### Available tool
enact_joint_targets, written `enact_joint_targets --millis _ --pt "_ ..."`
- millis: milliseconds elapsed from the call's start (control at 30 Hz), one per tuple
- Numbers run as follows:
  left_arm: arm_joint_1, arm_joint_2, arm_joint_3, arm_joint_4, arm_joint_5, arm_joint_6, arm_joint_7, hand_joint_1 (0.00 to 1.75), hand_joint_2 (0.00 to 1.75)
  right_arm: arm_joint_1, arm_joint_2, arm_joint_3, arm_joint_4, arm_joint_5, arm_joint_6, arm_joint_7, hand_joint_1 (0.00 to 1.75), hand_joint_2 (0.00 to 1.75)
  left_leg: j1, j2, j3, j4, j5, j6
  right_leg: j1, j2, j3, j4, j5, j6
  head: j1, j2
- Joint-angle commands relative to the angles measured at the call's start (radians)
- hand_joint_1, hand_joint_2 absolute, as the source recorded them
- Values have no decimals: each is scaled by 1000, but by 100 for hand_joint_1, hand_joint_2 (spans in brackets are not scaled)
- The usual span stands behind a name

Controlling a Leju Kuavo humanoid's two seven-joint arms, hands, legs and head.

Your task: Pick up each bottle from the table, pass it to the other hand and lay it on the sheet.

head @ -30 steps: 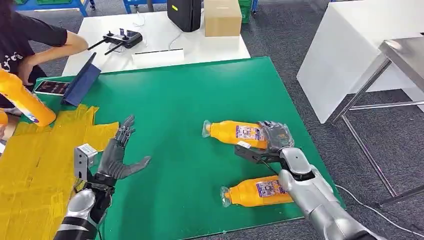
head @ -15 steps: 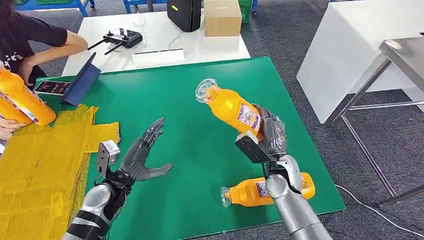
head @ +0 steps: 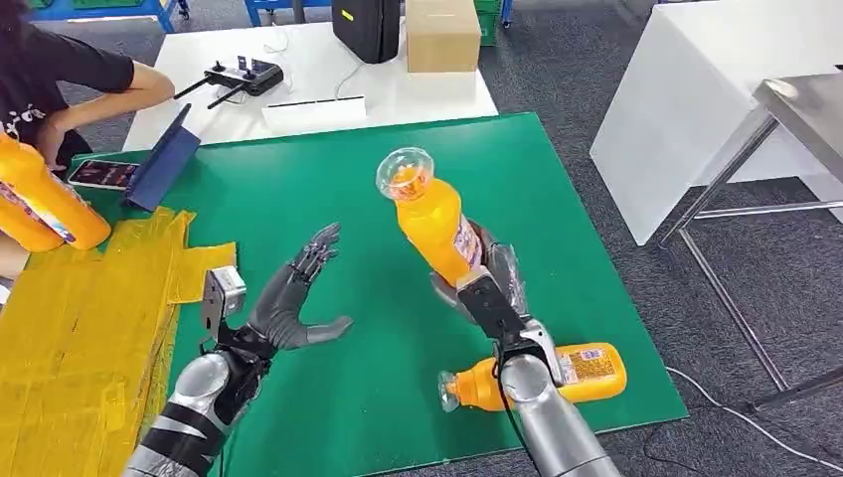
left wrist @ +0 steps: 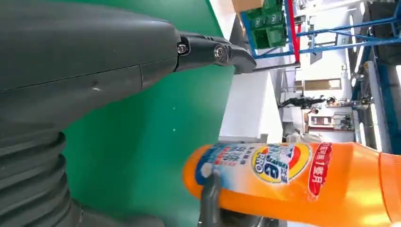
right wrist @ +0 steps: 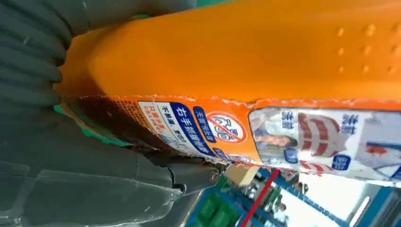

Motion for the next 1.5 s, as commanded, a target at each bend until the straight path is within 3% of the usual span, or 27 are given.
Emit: enact_joint_targets --millis 33,833,1500 --pt "-53 9 -29 79 52 -17 6 0 175 -50 16 124 130 -5 25 -3 175 175 2 -2 3 0 -1 -2 1 2 3 -1 0 -1 0 0" --pt "-103 -13 -28 158 207 -72 25 0 175 -111 81 281 330 40 63 -14 175 175 2 -3 2 0 -1 -2 1 1 3 -1 -1 -1 0 0" --pt "-112 -25 -39 176 239 -88 9 0 175 -127 88 313 376 24 69 -17 175 175 2 -4 2 0 -1 -1 2 0 3 -1 -1 -1 0 0"
